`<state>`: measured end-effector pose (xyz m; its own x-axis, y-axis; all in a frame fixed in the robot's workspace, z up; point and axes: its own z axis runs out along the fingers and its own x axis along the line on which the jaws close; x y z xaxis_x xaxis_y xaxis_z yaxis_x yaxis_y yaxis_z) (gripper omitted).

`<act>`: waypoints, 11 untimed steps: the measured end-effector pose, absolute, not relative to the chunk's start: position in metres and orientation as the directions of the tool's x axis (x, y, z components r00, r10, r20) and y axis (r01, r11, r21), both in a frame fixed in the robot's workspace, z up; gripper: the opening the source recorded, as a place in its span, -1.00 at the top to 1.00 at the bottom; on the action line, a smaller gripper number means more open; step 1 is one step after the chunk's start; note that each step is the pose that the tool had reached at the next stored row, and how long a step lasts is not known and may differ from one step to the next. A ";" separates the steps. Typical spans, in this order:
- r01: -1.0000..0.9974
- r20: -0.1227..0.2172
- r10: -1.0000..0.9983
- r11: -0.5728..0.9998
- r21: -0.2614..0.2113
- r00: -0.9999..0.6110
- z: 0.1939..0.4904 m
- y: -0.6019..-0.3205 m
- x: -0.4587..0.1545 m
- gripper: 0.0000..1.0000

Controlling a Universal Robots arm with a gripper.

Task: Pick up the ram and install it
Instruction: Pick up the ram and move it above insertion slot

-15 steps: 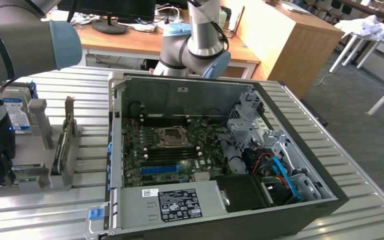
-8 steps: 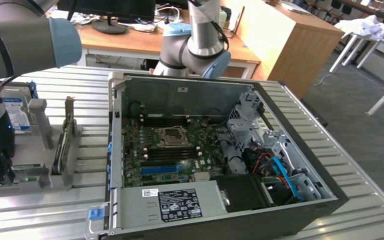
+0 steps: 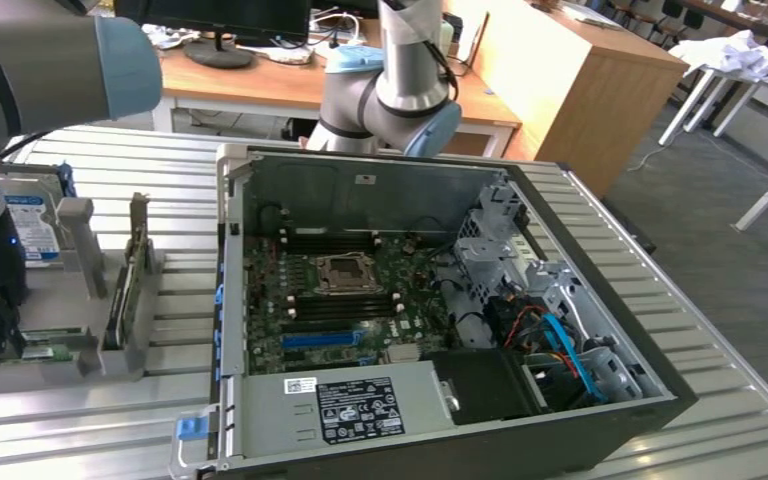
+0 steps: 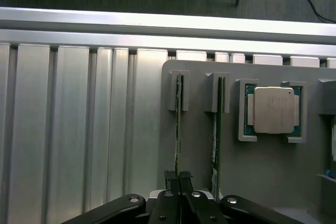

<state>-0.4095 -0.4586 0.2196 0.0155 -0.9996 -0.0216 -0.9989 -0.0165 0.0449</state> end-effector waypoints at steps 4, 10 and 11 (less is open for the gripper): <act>-0.999 -0.022 -1.000 -0.017 0.045 0.016 0.230 -0.459 -0.409 0.76; -0.999 -0.022 -1.000 -0.016 0.045 0.015 0.250 -0.459 -0.409 0.76; -0.999 -0.022 -1.000 -0.016 0.045 0.016 0.254 -0.459 -0.409 0.76</act>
